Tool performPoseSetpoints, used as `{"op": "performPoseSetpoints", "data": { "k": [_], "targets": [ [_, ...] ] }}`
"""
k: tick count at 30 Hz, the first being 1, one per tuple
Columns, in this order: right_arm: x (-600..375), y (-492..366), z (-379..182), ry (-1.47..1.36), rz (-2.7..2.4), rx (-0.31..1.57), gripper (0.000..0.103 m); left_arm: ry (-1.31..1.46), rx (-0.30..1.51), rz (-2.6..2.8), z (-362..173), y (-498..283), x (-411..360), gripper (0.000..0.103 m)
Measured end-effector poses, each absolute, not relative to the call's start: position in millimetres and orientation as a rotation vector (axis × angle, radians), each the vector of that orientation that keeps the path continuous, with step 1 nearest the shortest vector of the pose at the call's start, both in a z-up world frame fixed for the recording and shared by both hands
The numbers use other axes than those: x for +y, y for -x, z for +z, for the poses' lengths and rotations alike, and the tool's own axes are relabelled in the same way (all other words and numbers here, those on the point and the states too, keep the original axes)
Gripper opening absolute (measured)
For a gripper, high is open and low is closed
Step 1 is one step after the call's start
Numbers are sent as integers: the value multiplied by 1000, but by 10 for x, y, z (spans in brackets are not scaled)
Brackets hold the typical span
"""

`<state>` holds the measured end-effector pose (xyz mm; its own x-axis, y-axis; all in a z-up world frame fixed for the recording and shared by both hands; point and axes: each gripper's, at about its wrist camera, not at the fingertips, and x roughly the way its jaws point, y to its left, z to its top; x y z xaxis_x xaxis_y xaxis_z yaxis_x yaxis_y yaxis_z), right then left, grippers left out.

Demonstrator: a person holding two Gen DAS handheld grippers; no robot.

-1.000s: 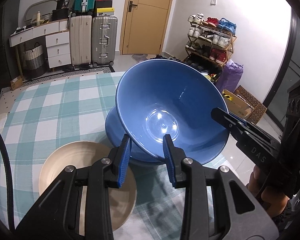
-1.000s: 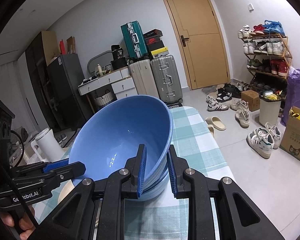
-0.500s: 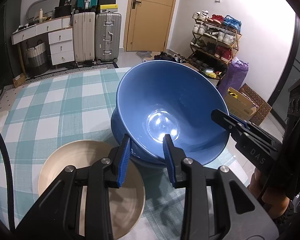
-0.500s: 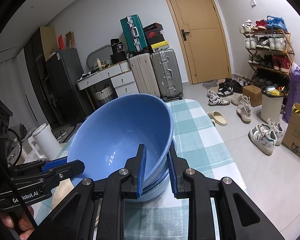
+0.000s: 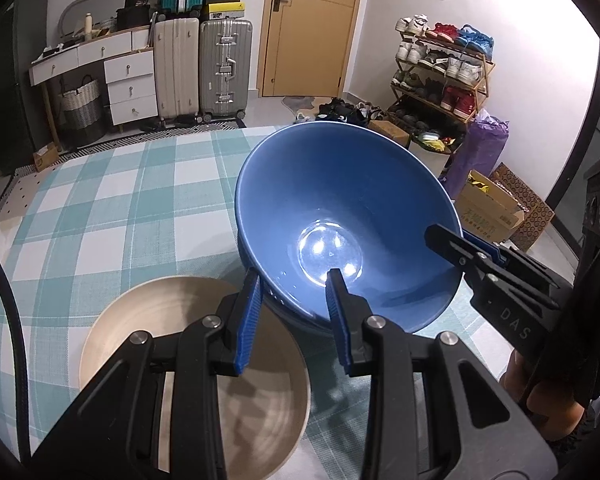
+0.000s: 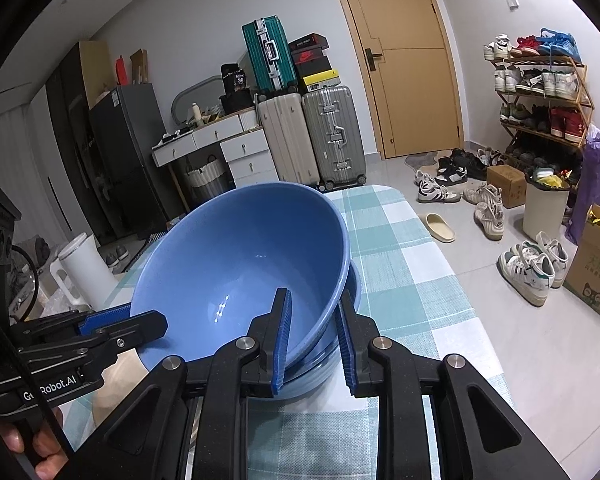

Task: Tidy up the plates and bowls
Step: 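Carry the blue bowl over the nested bowls and lower it in, then open the right gripper to release the bowl onto the stack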

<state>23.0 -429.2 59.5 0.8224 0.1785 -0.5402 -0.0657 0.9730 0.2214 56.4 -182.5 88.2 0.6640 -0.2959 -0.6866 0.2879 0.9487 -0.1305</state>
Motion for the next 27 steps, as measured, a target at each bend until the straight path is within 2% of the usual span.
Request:
{"op": "performPoseSetpoints", "data": {
  "k": [27],
  "targets": [
    [-4131,-358,447,-83,99,628,26,2,813,-312,575,-788,-1807,29]
  ]
}}
